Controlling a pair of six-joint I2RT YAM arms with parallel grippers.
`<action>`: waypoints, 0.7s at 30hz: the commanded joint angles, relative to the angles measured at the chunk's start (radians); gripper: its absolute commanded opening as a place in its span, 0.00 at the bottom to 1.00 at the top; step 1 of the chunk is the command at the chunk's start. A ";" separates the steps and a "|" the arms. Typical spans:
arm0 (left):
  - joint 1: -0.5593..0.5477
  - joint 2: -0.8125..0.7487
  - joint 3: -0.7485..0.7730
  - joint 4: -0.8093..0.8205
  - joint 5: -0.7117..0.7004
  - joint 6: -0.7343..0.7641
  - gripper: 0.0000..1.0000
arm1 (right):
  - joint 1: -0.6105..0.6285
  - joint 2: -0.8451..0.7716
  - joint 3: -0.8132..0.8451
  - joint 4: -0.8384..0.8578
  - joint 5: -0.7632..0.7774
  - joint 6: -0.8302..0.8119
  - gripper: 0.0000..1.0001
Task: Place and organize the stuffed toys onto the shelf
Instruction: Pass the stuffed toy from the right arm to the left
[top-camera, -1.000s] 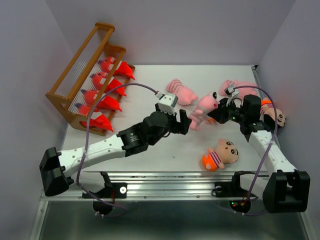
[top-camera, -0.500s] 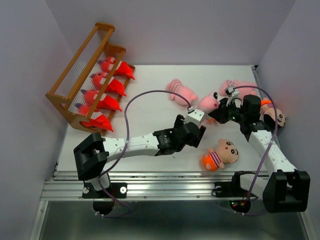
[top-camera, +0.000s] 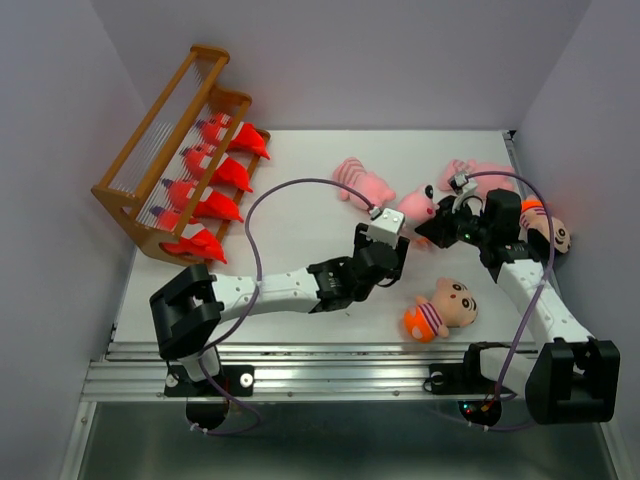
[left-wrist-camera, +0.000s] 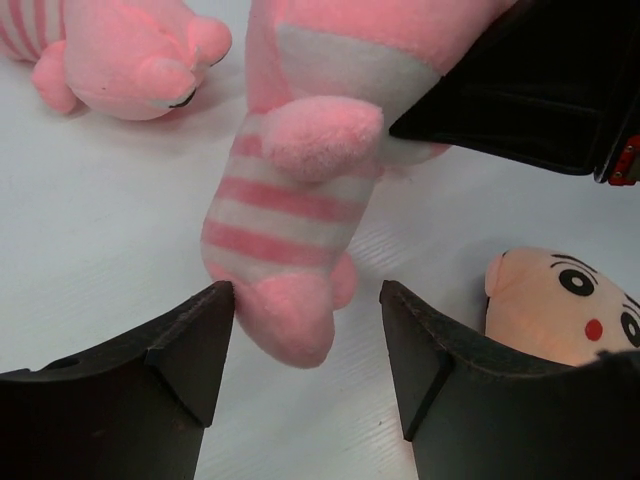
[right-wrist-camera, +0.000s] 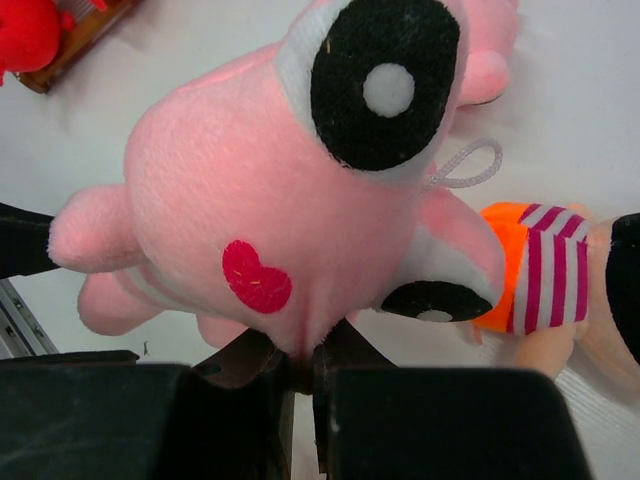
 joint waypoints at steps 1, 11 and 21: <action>0.015 -0.018 -0.049 0.178 -0.057 -0.023 0.70 | 0.007 -0.004 0.052 0.026 -0.036 -0.008 0.01; 0.012 -0.031 -0.176 0.298 -0.095 -0.069 0.70 | -0.002 0.005 0.053 0.029 -0.080 0.036 0.01; 0.013 -0.010 -0.195 0.447 -0.126 -0.044 0.41 | -0.012 0.013 0.049 0.041 -0.123 0.072 0.01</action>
